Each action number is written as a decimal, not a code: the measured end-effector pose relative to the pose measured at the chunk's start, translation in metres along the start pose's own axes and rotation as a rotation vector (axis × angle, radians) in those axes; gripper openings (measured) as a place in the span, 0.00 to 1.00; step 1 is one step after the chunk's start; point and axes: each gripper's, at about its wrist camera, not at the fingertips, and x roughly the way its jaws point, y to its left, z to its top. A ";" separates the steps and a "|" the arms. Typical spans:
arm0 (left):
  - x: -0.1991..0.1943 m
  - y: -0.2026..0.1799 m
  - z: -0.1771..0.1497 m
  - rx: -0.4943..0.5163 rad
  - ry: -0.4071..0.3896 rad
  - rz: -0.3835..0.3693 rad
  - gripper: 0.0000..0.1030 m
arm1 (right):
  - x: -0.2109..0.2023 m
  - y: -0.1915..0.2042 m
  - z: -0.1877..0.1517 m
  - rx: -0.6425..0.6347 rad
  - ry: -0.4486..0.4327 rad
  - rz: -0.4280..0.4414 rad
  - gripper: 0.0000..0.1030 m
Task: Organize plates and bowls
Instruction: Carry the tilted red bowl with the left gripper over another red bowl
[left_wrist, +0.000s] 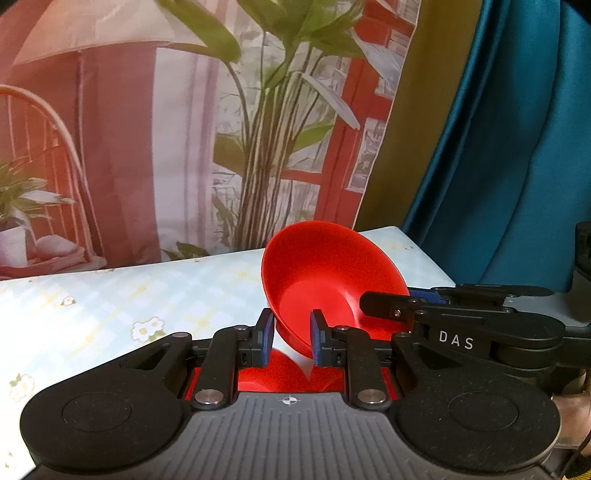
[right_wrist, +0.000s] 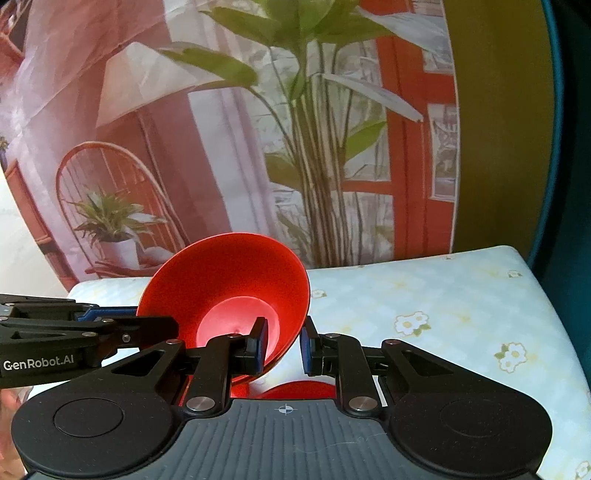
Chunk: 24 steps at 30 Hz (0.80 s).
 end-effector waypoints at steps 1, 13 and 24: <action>-0.002 0.002 -0.001 -0.004 0.000 0.001 0.21 | 0.000 0.003 -0.001 -0.003 0.002 0.003 0.17; -0.015 0.030 -0.024 -0.051 0.011 0.030 0.21 | 0.014 0.033 -0.016 -0.039 0.047 0.033 0.17; -0.008 0.049 -0.040 -0.090 0.052 0.034 0.21 | 0.037 0.049 -0.034 -0.069 0.103 0.038 0.17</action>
